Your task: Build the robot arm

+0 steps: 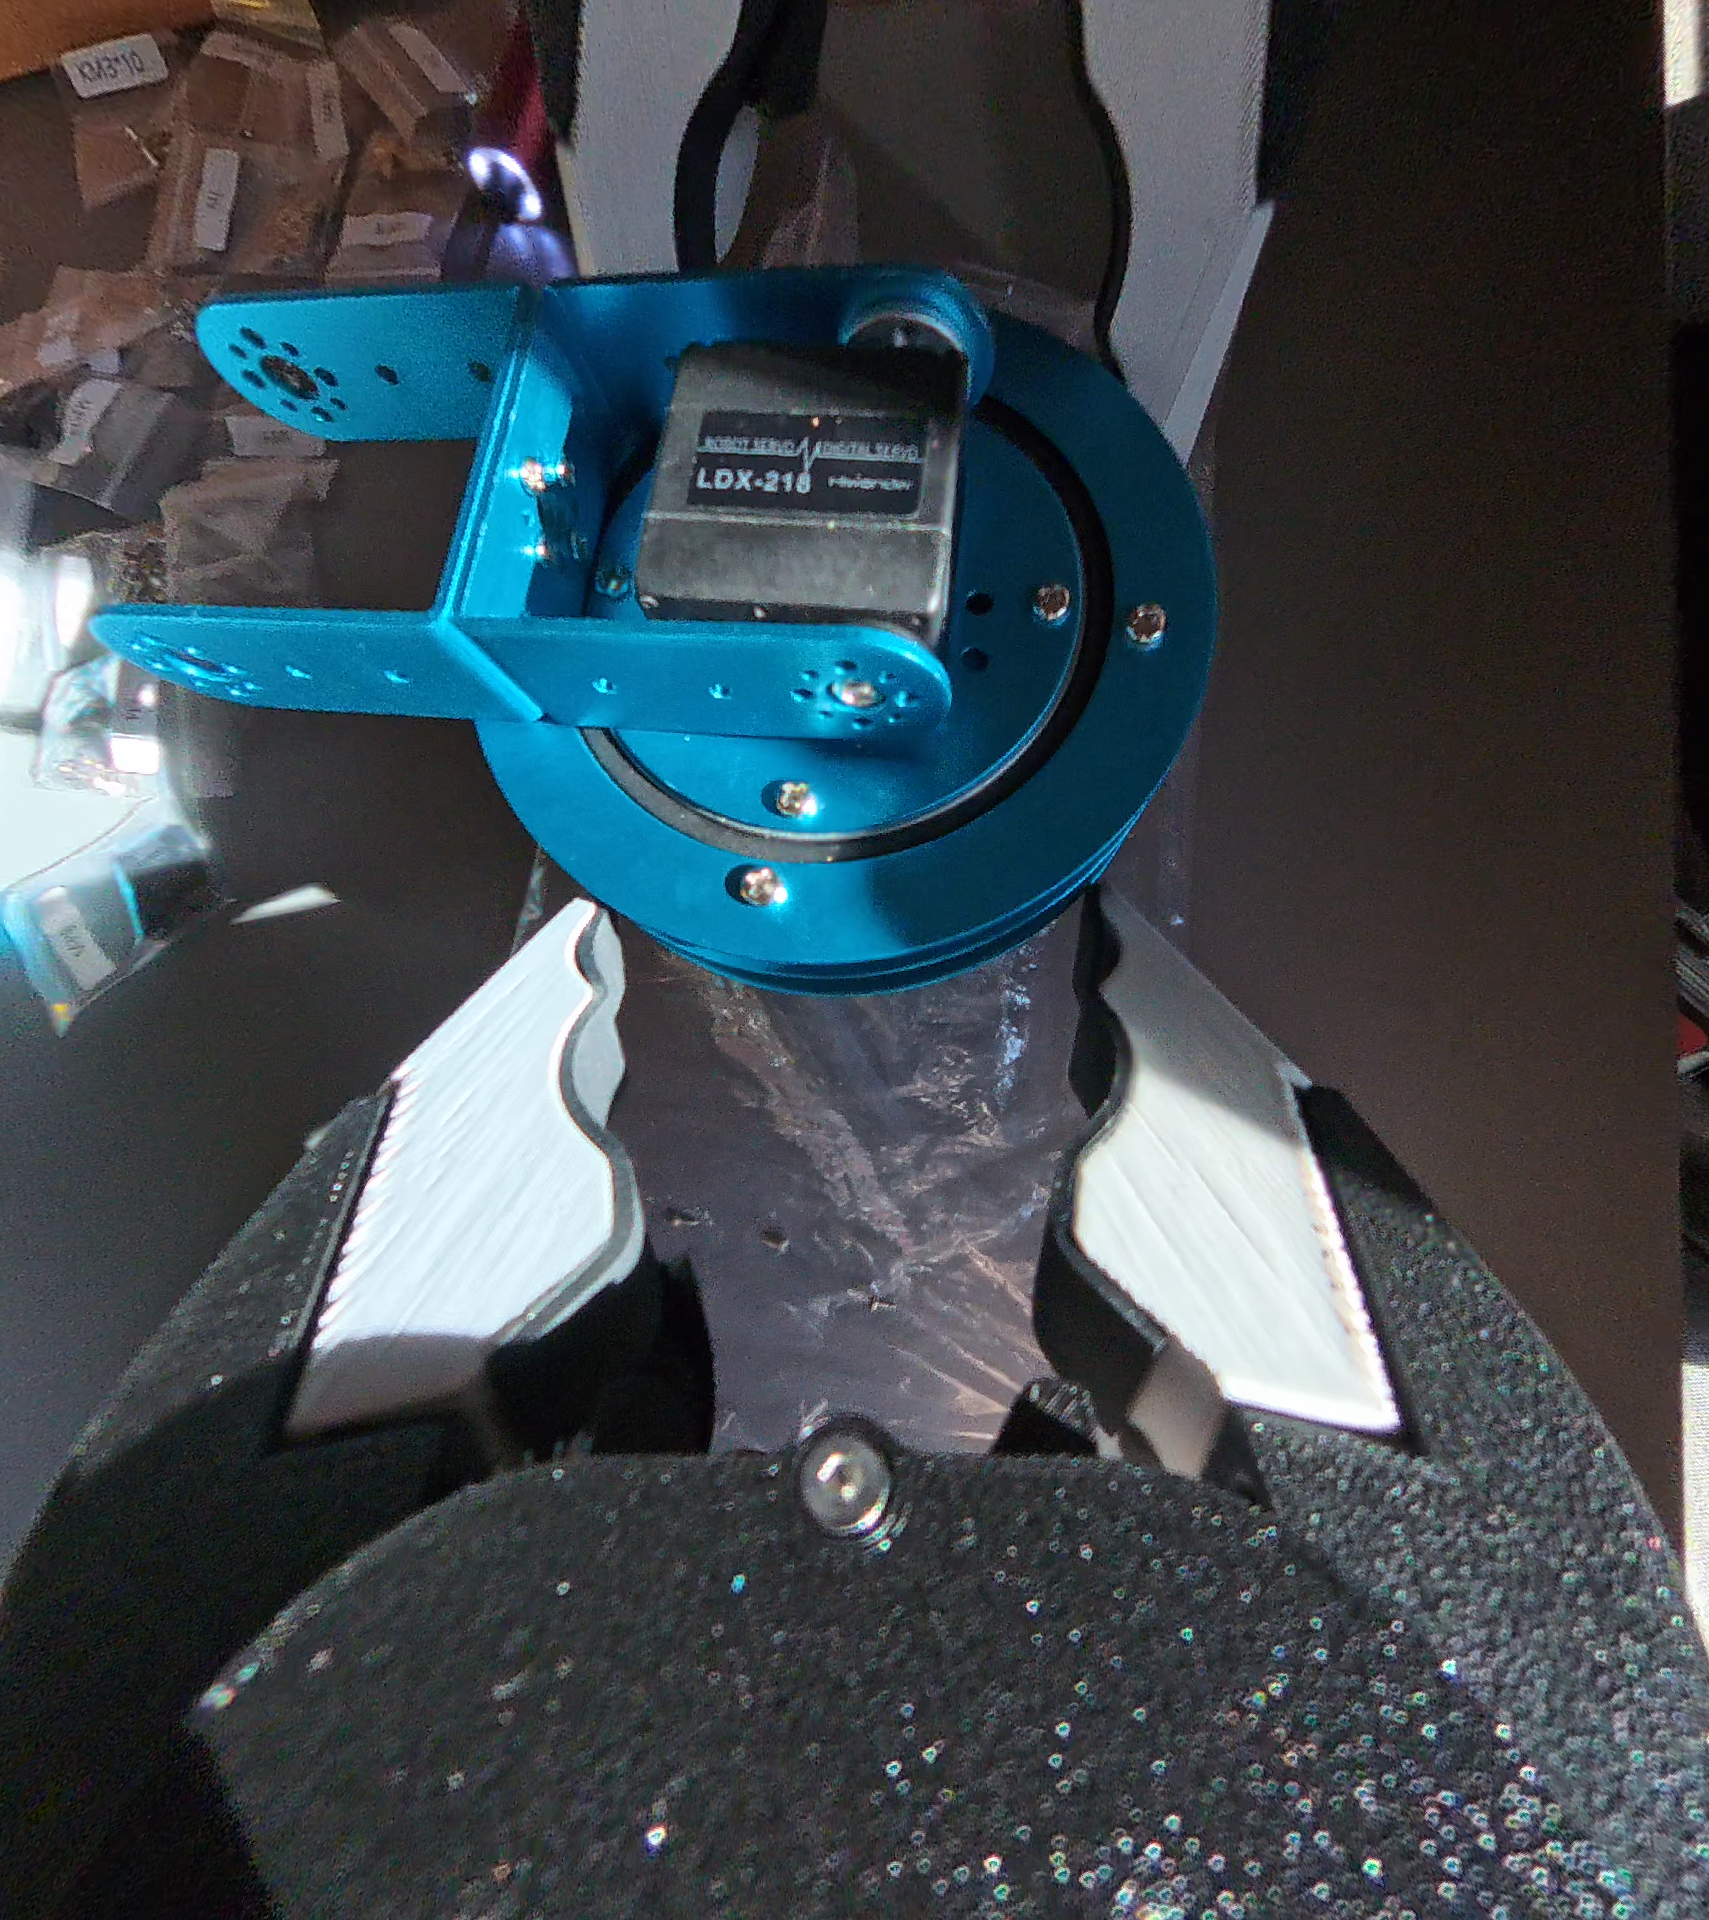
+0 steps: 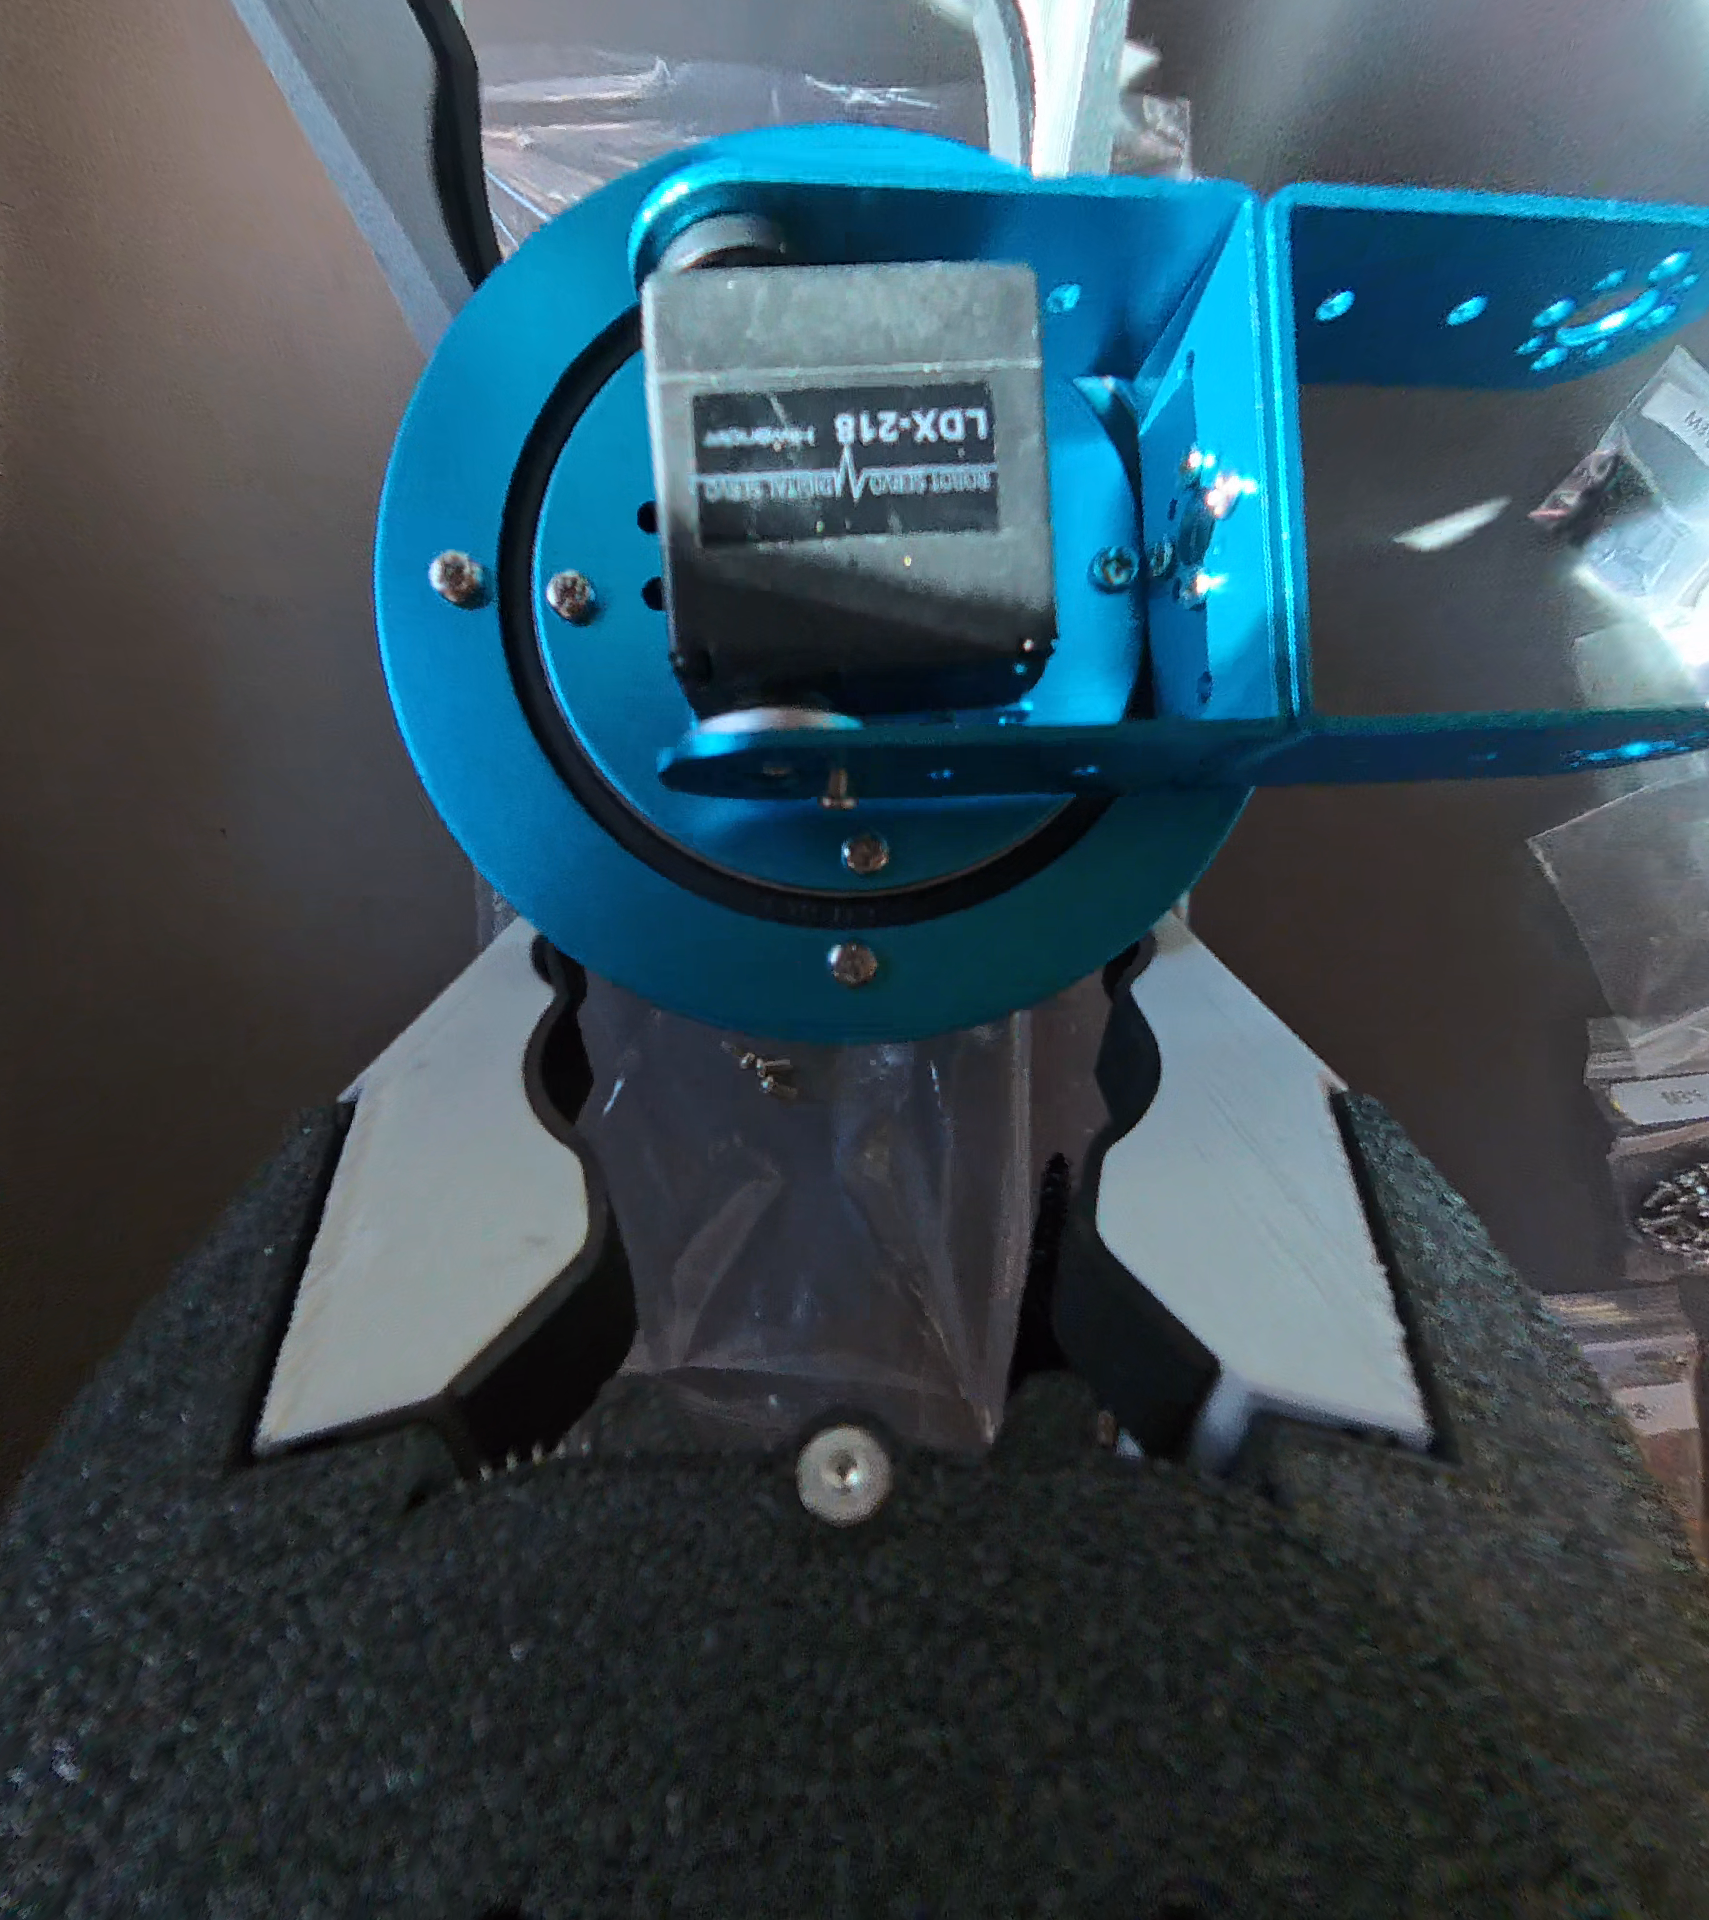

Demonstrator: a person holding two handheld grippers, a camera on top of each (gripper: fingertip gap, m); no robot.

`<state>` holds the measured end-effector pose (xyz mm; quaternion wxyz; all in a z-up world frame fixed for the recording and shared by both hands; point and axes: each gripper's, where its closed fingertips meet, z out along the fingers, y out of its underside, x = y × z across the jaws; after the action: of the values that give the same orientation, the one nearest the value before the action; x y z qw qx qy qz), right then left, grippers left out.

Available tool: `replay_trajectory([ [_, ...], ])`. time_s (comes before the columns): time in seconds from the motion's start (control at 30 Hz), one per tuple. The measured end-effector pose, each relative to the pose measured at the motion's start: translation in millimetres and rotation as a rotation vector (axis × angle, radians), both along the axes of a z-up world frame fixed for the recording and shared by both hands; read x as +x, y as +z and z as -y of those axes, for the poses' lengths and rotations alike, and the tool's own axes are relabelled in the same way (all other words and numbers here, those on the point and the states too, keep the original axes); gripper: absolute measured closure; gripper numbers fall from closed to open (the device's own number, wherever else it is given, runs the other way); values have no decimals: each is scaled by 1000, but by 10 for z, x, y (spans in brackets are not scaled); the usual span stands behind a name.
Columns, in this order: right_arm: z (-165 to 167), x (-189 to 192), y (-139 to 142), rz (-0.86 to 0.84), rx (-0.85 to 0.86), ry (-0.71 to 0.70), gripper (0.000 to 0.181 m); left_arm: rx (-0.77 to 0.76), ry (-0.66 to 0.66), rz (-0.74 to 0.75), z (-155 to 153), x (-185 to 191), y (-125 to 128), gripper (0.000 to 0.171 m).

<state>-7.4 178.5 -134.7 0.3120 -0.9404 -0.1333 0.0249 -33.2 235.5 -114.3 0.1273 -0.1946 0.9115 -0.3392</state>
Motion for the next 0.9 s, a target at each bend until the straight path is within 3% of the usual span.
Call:
replay_trajectory([
  [0.13, -92, 27, 127, -38, 15, 11, 82, -8, 9, -12, -89, 25, 165, 81],
  [0.27, -192, 89, 280, -31, 35, 1, 83, -6, 38, -55, -209, 74, 103, 86],
  [0.5, -193, 158, 33, -11, -28, 4, 83, 16, 31, -32, -210, 143, 1, 86],
  [0.9, -37, -117, 11, -32, -8, -18, 84, 22, -15, -51, -84, -110, -72, 83],
])
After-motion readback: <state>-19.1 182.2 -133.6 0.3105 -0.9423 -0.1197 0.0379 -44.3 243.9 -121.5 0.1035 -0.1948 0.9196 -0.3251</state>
